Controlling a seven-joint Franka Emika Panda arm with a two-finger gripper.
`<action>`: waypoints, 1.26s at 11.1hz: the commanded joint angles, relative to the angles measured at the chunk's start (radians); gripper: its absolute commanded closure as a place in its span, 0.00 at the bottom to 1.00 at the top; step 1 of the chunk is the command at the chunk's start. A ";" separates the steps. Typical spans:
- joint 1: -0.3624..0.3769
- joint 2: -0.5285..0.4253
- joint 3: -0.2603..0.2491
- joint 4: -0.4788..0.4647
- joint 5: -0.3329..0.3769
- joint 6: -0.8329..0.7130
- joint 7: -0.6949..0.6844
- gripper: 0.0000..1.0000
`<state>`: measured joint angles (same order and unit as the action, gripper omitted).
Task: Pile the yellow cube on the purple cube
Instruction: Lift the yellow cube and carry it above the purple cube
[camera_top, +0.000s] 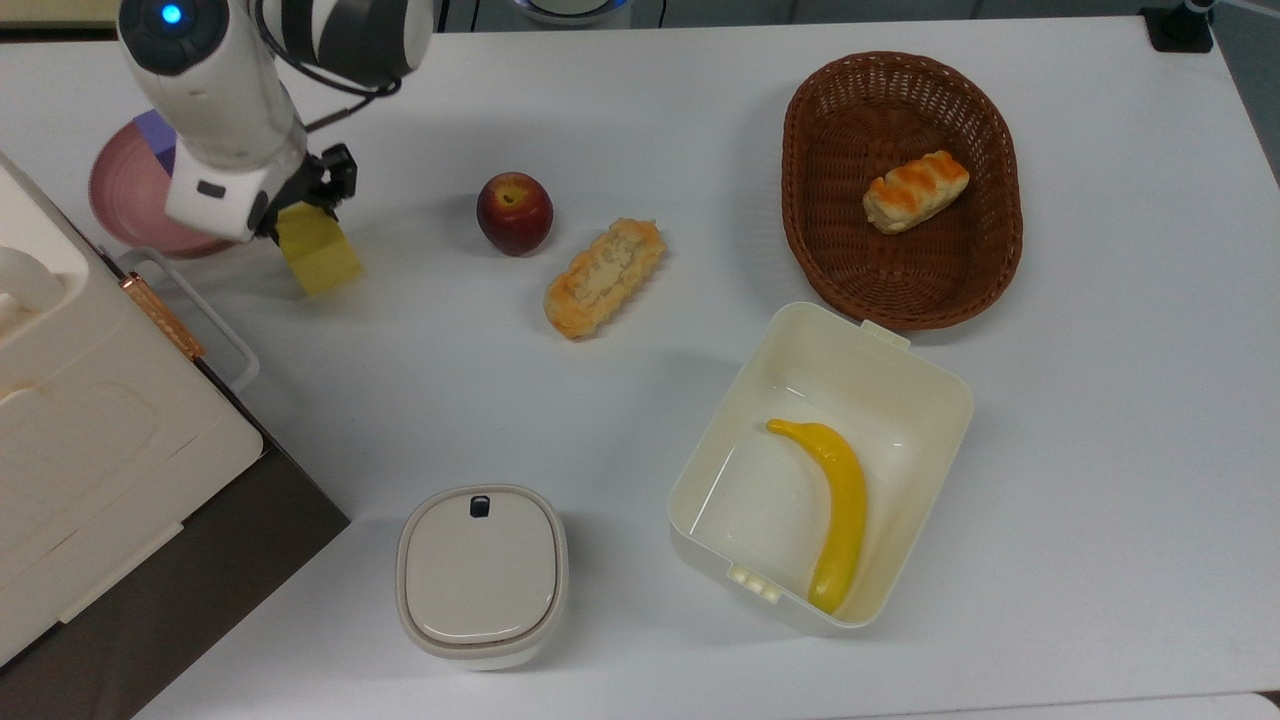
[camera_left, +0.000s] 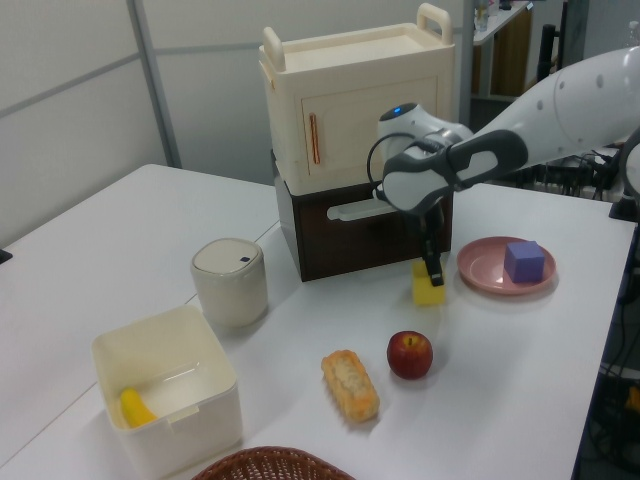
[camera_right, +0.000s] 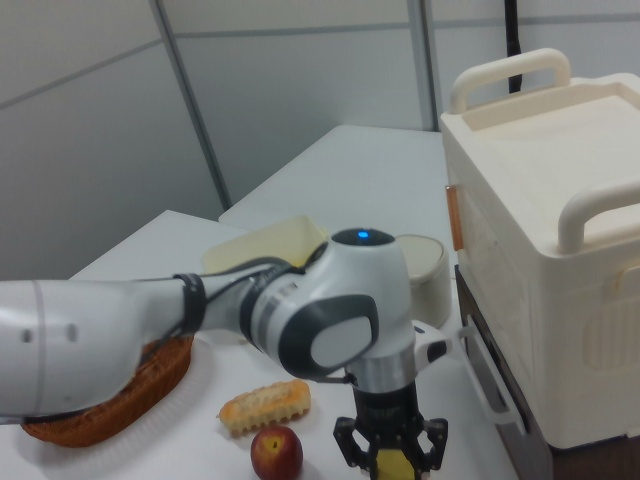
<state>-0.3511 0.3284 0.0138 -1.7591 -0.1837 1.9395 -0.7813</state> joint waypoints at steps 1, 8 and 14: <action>-0.044 -0.139 -0.003 -0.031 -0.016 -0.095 -0.022 0.55; -0.304 -0.183 -0.009 -0.034 -0.020 -0.103 -0.407 0.55; -0.353 -0.154 -0.006 -0.051 -0.019 -0.093 -0.458 0.49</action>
<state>-0.7114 0.1807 -0.0002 -1.7860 -0.1854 1.8381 -1.2415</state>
